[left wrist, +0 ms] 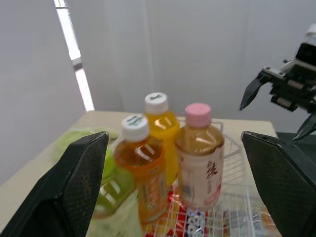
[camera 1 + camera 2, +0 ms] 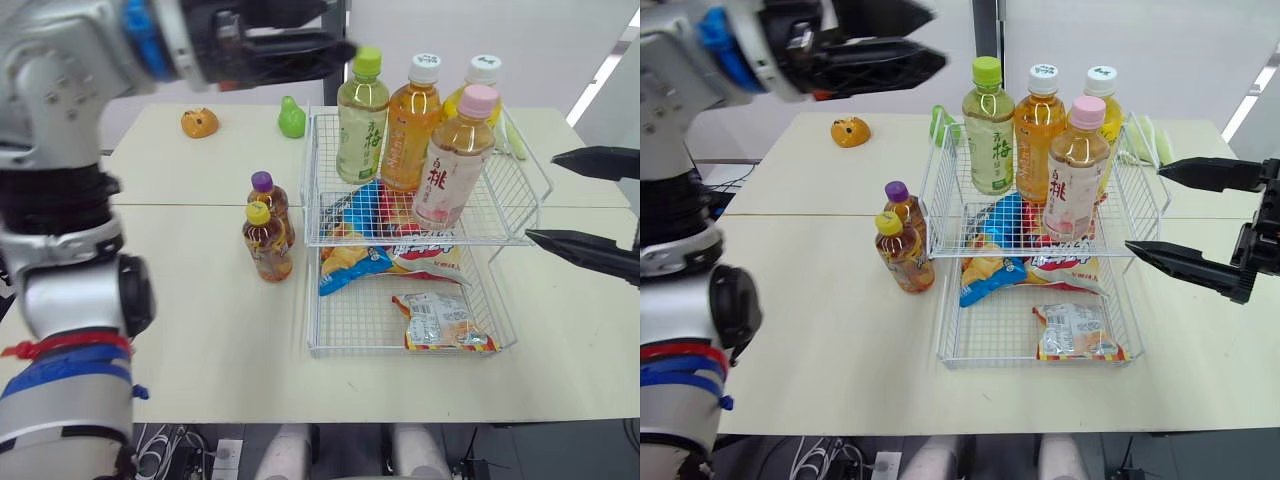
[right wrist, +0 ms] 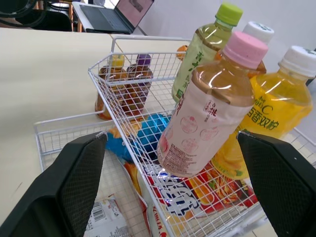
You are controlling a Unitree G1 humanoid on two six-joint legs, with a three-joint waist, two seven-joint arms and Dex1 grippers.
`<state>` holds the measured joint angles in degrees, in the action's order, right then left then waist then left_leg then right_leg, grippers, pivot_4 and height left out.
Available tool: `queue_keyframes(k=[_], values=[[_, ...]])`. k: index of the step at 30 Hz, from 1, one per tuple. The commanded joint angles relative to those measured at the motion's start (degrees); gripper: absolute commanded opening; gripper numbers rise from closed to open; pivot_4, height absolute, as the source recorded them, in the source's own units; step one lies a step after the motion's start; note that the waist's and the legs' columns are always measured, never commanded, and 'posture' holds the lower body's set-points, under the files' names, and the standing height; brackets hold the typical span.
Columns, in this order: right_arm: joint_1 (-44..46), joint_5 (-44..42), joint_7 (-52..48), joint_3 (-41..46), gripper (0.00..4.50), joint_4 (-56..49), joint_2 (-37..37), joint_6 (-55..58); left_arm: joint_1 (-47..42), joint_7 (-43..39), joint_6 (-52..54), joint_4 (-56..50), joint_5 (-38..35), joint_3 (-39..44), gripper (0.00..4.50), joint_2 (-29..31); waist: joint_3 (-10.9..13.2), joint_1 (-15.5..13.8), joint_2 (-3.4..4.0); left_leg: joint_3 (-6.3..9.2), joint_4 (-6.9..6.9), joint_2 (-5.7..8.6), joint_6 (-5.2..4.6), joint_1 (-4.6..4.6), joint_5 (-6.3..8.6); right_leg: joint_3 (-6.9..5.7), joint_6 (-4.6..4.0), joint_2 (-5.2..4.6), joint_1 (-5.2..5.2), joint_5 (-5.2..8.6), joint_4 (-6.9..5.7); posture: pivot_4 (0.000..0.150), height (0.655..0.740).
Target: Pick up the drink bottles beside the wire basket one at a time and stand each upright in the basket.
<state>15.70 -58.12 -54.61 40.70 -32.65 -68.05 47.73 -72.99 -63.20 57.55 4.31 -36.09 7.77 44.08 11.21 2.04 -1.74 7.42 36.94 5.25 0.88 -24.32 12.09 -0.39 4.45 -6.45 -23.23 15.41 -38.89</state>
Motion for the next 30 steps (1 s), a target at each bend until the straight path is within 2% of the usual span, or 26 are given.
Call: queue_keyframes(k=[1,5,10,17,20,24,30], values=[[2.0,-1.0,0.9,-1.5,4.50,-0.5,-0.3,-1.8,3.5,2.7,1.1,-4.9,-1.2,5.1,4.47,4.5,0.0,-0.3,-0.03,0.02,0.01,0.00,0.00,-0.01,0.00,-0.03,0.00,0.00,0.01,0.00,0.00,0.150,0.7400],[6.5,-1.2,-0.3,-7.8,4.50,1.8,-0.3,-3.8,17.1,7.5,-2.9,-8.4,2.9,13.9,4.47,12.1,0.0,-0.2,-0.01,0.01,0.01,0.04,0.00,-0.01,0.01,-0.01,0.00,-0.05,0.02,-0.01,0.05,0.150,0.7400],[11.4,-1.2,-2.4,-13.9,4.50,4.4,0.0,-5.2,33.2,11.2,-3.9,-12.6,1.9,25.1,4.47,12.8,0.0,-0.4,-0.01,0.04,-0.01,0.00,0.00,0.01,0.01,-0.06,-0.04,-0.07,0.03,-0.01,0.03,0.150,0.7400],[16.8,-1.7,-5.4,-20.0,4.50,6.3,1.8,-5.8,58.6,9.5,-2.8,-22.6,-0.3,38.4,4.47,11.0,0.0,-0.5,-0.01,0.04,-0.07,0.00,0.00,-0.02,0.02,-0.06,-0.06,-0.18,0.01,-0.01,0.17,0.150,0.7400],[17.9,-1.6,-6.1,-21.8,4.50,6.2,2.7,-5.9,66.2,9.8,-1.7,-29.1,-3.4,39.9,4.47,8.3,0.0,-0.6,0.00,0.04,-0.07,-0.02,0.00,-0.02,0.02,-0.06,-0.08,-0.31,0.01,0.00,0.20,0.150,0.7400],[19.4,-0.8,-6.3,-24.0,4.50,5.7,3.9,-6.2,71.0,15.2,-0.8,-37.4,-7.3,38.3,4.47,2.8,0.0,-1.4,0.00,0.06,-0.05,-0.04,0.00,-0.02,0.02,-0.10,-0.09,-0.36,0.04,0.00,0.25,0.150,0.7400],[20.2,-1.4,-5.9,-25.9,4.50,5.0,3.5,-3.6,69.4,29.4,-2.5,-46.0,-8.6,30.8,4.47,-7.9,0.0,-2.1,-0.01,0.00,-0.02,-0.03,-0.01,-0.03,0.02,-0.09,-0.10,-0.36,0.05,-0.01,0.27,0.150,0.7400]])
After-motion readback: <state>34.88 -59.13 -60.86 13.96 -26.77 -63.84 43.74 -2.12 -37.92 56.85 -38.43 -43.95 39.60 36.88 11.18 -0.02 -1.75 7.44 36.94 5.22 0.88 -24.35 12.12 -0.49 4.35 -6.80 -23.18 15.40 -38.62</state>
